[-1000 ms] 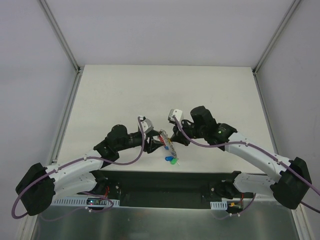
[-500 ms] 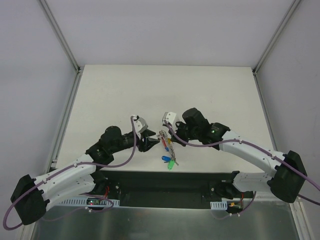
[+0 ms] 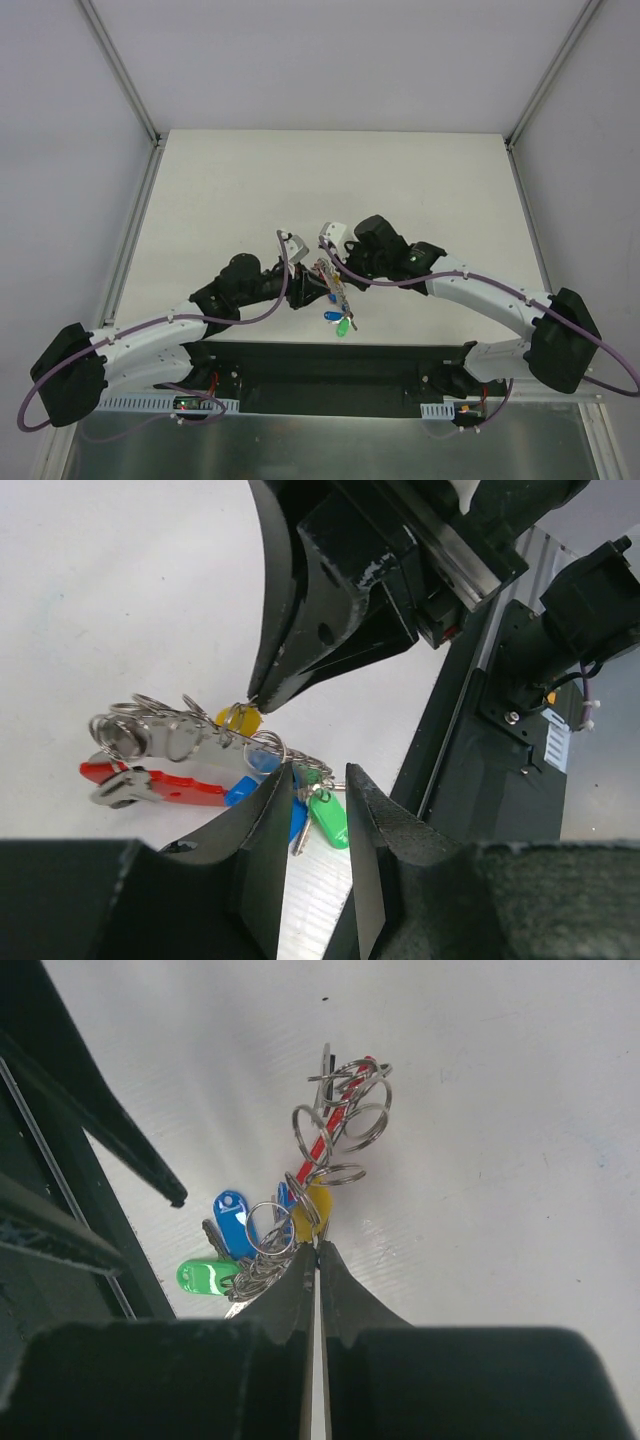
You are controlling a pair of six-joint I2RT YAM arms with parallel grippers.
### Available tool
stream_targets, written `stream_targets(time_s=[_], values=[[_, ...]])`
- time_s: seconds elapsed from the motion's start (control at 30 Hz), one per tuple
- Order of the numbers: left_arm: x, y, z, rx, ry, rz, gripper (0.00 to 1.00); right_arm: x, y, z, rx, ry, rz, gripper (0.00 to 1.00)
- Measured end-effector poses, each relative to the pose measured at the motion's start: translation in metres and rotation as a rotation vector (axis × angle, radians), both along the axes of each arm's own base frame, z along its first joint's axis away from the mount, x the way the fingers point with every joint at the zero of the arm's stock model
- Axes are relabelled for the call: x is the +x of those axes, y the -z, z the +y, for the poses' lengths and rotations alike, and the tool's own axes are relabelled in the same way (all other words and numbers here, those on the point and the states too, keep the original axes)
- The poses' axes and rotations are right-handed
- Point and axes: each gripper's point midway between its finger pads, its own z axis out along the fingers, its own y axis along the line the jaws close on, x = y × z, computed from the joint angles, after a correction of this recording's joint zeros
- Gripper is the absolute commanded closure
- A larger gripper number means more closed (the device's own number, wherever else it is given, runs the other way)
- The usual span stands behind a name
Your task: Put the keys on the keyring
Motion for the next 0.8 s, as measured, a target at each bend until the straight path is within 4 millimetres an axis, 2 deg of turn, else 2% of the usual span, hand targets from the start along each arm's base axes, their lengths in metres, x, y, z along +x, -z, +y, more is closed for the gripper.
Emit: stream_targets(time_s=[0.17,0.3,0.63,0.8], values=[[-0.002,0.004,-0.007,-0.006,-0.005,0.056,0.73,0.003,0.000,0.002,0.001,0.013,0.001,0.99],[0.009,0.007,-0.007,0.000,-0.069,0.089,0.73,0.005,0.000,0.005,0.005,0.016,0.003,0.99],[0.039,0.005,-0.012,0.041,-0.183,0.071,0.79,0.004,0.000,0.005,0.006,0.017,0.007,0.99],[0.043,0.007,-0.013,0.076,-0.177,0.057,0.76,0.004,0.000,0.005,0.007,0.016,0.007,0.99]])
